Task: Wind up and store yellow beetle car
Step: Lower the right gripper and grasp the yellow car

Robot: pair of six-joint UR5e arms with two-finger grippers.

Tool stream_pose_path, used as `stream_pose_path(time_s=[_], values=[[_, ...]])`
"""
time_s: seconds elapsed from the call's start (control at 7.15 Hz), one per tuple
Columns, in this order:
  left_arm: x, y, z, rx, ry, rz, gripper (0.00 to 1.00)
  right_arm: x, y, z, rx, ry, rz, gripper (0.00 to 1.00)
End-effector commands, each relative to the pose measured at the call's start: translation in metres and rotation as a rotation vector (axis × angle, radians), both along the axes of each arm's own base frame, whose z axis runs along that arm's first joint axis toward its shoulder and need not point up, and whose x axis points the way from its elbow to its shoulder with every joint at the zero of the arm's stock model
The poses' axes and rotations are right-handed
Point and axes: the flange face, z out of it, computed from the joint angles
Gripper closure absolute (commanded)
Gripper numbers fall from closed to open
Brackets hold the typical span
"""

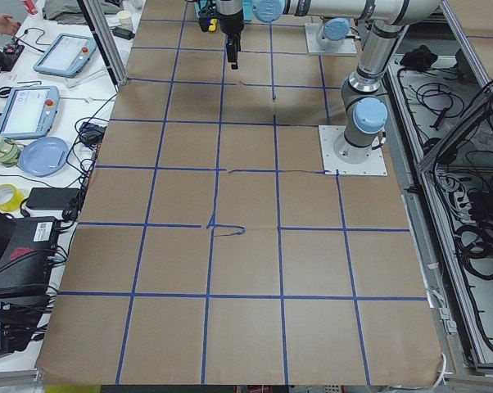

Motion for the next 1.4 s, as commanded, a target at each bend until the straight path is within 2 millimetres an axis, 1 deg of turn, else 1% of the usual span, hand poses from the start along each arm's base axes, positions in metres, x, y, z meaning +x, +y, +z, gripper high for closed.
stream_pose_path(time_s=[0.0, 0.14, 0.28, 0.42, 0.7, 0.84, 0.98, 1.12, 1.26], values=[[-0.002, 0.001, 0.000, -0.001, 0.001, -0.003, 0.00, -0.015, -0.016, -0.041, 0.000, 0.055, 0.091, 0.00], [-0.001, 0.000, -0.001, 0.002, -0.001, -0.003, 0.00, -0.021, -0.016, -0.049, 0.015, 0.055, 0.086, 0.00], [-0.002, 0.002, 0.001, 0.001, -0.001, -0.003, 0.00, -0.034, -0.011, -0.063, 0.046, 0.061, 0.074, 0.00], [-0.002, -0.001, -0.001, -0.001, 0.001, -0.003, 0.00, -0.046, -0.004, -0.072, 0.045, 0.071, 0.059, 0.00], [-0.003, 0.000, -0.002, -0.003, 0.013, -0.001, 0.00, -0.047, 0.005, -0.084, 0.059, 0.068, 0.051, 0.01], [-0.003, 0.003, -0.005, 0.003, 0.007, -0.003, 0.00, -0.047, 0.009, -0.091, 0.072, 0.062, 0.048, 0.05], [-0.003, 0.005, -0.005, 0.005, 0.002, -0.004, 0.00, -0.048, 0.010, -0.092, 0.075, 0.067, 0.048, 0.18], [-0.004, 0.005, -0.006, 0.005, 0.005, -0.005, 0.00, -0.049, 0.010, -0.091, 0.076, 0.070, 0.050, 0.49], [-0.004, 0.005, -0.006, 0.003, 0.013, -0.003, 0.00, -0.049, 0.010, -0.091, 0.075, 0.072, 0.049, 0.83]])
